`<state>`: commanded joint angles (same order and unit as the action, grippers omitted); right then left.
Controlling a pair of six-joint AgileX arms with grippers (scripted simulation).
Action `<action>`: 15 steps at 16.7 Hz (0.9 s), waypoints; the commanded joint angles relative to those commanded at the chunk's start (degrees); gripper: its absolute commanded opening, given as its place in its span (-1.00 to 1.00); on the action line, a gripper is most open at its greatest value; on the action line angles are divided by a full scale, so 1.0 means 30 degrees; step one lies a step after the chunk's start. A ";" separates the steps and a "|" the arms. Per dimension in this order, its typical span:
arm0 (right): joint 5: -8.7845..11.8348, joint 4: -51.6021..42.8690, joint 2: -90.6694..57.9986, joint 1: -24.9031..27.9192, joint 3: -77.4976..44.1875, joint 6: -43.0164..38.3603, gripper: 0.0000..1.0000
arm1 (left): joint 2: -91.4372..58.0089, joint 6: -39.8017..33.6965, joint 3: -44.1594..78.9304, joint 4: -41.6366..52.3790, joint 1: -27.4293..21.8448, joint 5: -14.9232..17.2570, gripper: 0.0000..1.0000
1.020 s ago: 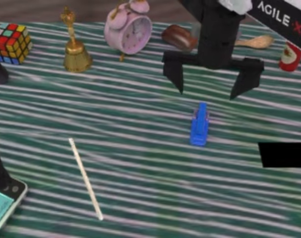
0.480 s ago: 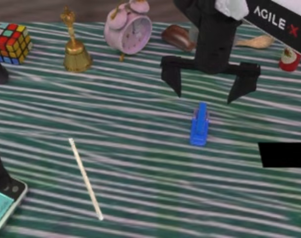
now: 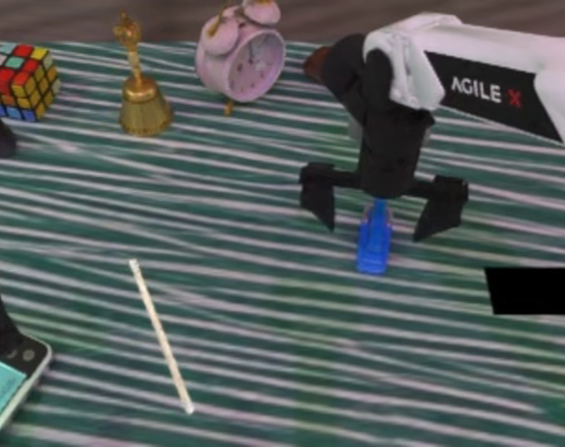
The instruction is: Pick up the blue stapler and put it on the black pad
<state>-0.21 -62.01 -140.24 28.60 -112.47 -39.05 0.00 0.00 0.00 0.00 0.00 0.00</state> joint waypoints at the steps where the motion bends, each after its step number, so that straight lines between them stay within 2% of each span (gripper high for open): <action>1: 0.0000 0.0181 -0.0039 0.0008 0.0173 -0.0009 1.00 | 0.0000 0.0000 0.0000 0.0000 0.0000 0.0000 1.00; 5: -0.0001 0.0199 -0.0043 0.0009 0.0189 -0.0010 1.00 | 0.0000 0.0000 0.0000 0.0000 0.0000 0.0000 1.00; 15: -0.0001 0.0199 -0.0043 0.0009 0.0189 -0.0010 -0.51 | 0.0000 0.0000 0.0000 0.0000 0.0000 0.0000 1.00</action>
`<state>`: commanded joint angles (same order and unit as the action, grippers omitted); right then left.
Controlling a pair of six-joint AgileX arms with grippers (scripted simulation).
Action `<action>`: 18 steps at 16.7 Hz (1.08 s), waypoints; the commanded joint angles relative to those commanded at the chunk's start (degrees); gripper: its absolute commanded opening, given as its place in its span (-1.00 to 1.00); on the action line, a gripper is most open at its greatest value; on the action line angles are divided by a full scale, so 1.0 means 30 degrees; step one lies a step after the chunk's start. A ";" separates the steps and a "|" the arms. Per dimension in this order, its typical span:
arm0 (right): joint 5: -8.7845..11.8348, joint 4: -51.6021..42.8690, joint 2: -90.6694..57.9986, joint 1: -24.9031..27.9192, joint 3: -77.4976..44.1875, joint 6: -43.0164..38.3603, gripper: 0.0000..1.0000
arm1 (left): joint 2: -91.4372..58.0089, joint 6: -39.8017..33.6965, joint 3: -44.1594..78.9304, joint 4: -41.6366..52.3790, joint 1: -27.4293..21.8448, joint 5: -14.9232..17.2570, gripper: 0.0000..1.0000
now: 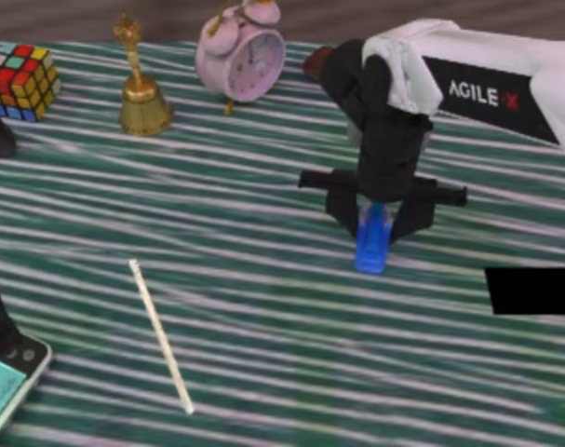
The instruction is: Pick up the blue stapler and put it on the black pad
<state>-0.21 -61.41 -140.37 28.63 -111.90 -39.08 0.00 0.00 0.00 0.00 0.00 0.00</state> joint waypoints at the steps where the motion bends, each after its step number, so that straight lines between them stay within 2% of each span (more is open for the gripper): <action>1: 0.0000 0.0000 0.0000 0.0000 0.0000 0.0000 -0.66 | 0.0000 0.0000 0.0000 0.0000 0.0000 0.0000 1.00; 3: 0.0000 0.0000 0.0000 0.0000 0.0000 0.0000 -0.96 | 0.0000 0.0000 0.0000 0.0000 0.0000 0.0000 1.00; 4: 0.0000 0.0000 0.0000 0.0000 0.0000 0.0000 -1.00 | 0.0000 0.0000 0.0000 0.0000 0.0000 0.0000 1.00; 13: 0.0008 -0.0059 0.0025 -0.0058 -0.0059 -0.0029 -1.00 | 0.0000 0.0000 0.0000 0.0000 0.0000 0.0000 1.00; 18: 0.0096 -0.2918 0.0310 -0.0090 -0.2748 -0.0144 -1.00 | 0.0000 0.0000 0.0000 0.0000 0.0000 0.0000 1.00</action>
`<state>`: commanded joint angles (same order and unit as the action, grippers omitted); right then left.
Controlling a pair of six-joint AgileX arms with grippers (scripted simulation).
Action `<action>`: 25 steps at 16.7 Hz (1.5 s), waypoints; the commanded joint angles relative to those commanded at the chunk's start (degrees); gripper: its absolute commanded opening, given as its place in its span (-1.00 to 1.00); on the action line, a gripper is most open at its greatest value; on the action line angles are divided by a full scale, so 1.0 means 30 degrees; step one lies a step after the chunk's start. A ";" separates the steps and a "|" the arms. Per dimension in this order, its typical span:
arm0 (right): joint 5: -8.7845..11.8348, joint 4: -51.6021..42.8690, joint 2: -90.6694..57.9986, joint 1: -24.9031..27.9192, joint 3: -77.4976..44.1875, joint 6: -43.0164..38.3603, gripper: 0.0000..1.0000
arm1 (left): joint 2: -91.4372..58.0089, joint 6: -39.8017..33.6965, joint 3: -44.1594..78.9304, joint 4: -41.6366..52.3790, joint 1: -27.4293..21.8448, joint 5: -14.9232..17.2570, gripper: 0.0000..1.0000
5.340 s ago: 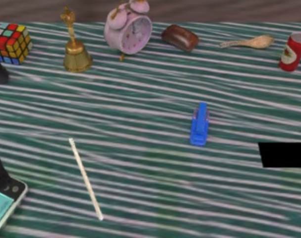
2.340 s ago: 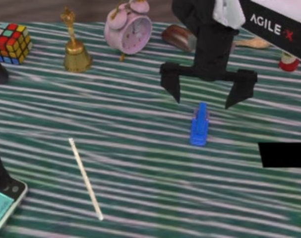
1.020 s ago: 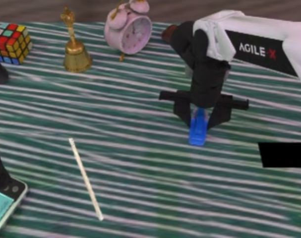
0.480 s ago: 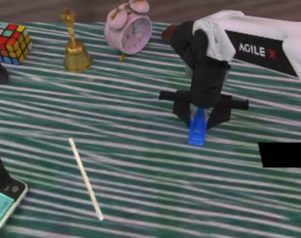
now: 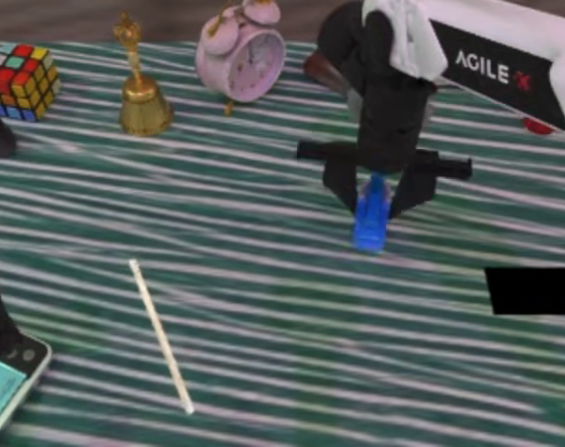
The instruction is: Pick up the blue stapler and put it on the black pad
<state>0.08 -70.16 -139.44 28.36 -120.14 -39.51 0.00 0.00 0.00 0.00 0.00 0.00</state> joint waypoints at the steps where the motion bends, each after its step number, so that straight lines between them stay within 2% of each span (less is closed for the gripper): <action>1: -0.0009 -0.0914 0.0083 0.0026 -0.0736 0.0015 -1.00 | 0.0000 0.0000 0.0000 0.0000 0.0000 0.0000 1.00; 6: -0.0083 -0.4003 0.0479 0.0177 -0.3387 0.0168 -1.00 | 0.0000 0.0000 0.0000 0.0000 0.0000 0.0000 1.00; 11: -0.0071 -0.4003 0.0461 0.0071 -0.3386 0.0101 -1.00 | 0.0000 0.0000 0.0000 0.0000 0.0000 0.0000 1.00; 14: -0.0032 -0.3684 0.1157 -0.0374 -0.2434 -0.1178 -1.00 | 0.0000 0.0000 0.0000 0.0000 0.0000 0.0000 1.00; 18: 0.0020 -0.2696 0.3358 -0.1749 0.0719 -0.5424 -1.00 | 0.0000 0.0000 0.0000 0.0000 0.0000 0.0000 1.00; 25: -0.0048 -0.0467 0.8492 -0.4759 0.8479 -1.5661 -1.00 | 0.0000 0.0000 0.0000 0.0000 0.0000 0.0000 1.00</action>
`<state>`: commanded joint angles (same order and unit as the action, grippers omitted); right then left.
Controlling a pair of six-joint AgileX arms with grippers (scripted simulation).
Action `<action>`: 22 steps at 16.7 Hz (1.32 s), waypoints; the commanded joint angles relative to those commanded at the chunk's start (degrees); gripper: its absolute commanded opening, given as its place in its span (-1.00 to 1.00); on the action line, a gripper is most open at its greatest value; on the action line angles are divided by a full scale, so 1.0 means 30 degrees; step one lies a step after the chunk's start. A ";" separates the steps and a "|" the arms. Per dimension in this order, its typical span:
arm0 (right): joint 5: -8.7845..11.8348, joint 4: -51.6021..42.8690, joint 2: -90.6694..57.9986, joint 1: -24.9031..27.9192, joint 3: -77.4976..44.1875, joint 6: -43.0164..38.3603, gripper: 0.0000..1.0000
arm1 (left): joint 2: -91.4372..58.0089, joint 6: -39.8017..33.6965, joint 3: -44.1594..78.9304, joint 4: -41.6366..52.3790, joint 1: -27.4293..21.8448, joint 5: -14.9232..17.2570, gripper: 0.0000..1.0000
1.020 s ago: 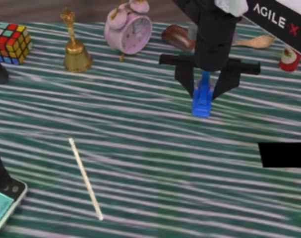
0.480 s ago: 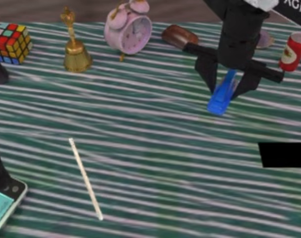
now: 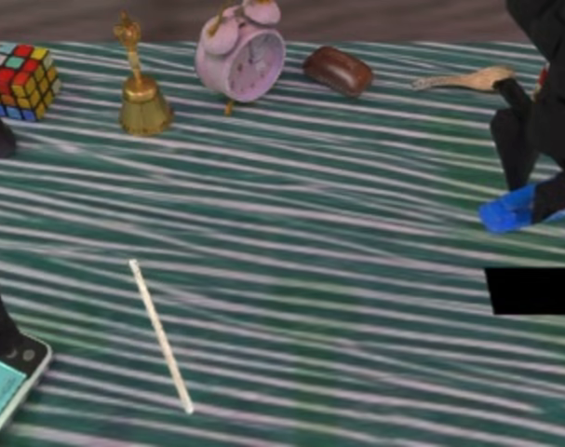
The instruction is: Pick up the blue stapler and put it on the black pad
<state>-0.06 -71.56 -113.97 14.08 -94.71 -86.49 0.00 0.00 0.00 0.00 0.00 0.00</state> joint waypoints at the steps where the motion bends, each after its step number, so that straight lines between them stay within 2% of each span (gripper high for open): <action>1: -0.0012 0.0314 0.0687 -0.0374 0.0981 -0.1183 -1.00 | 0.0000 0.0000 0.0000 0.0000 0.0000 0.0000 1.00; 5: -0.0028 0.1228 0.2608 -0.1362 0.3473 -0.3912 -1.00 | 0.0000 0.0000 0.0000 0.0000 0.0000 0.0000 1.00; 12: 0.0016 0.1590 0.2595 -0.1380 0.3872 -0.4130 -1.00 | 0.0000 0.0000 0.0000 0.0000 0.0000 0.0000 1.00; 19: 0.0003 0.7429 0.0792 -0.1492 0.7551 -0.4154 -1.00 | 0.0000 0.0000 0.0000 0.0000 0.0000 0.0000 1.00; 22: -0.0041 0.8445 0.0354 -0.1464 0.8389 -0.4127 -1.00 | 0.0000 0.0000 0.0000 0.0000 0.0000 0.0000 1.00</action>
<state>-0.19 -46.23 -112.90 9.69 -69.54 -98.87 0.00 0.00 0.00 0.00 0.00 0.00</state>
